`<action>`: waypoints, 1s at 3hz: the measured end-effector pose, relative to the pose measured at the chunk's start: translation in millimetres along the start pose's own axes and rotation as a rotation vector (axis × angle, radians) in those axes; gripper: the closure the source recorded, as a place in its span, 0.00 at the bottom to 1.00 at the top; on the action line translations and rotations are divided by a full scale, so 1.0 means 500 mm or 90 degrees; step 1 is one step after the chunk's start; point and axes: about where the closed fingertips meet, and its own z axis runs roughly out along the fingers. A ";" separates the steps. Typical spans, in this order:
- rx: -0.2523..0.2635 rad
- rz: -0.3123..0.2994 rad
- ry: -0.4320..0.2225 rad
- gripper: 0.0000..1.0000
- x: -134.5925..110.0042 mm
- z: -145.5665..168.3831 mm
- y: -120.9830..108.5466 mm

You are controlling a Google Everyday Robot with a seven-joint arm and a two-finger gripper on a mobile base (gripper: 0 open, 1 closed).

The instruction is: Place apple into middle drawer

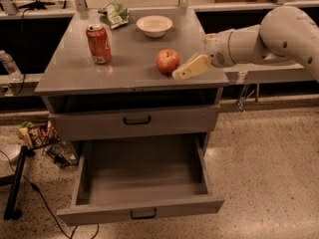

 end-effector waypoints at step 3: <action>-0.043 0.035 -0.036 0.12 0.013 0.146 -0.013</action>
Offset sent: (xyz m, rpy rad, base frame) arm 0.0517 0.0431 -0.0465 0.0954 0.0474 0.0316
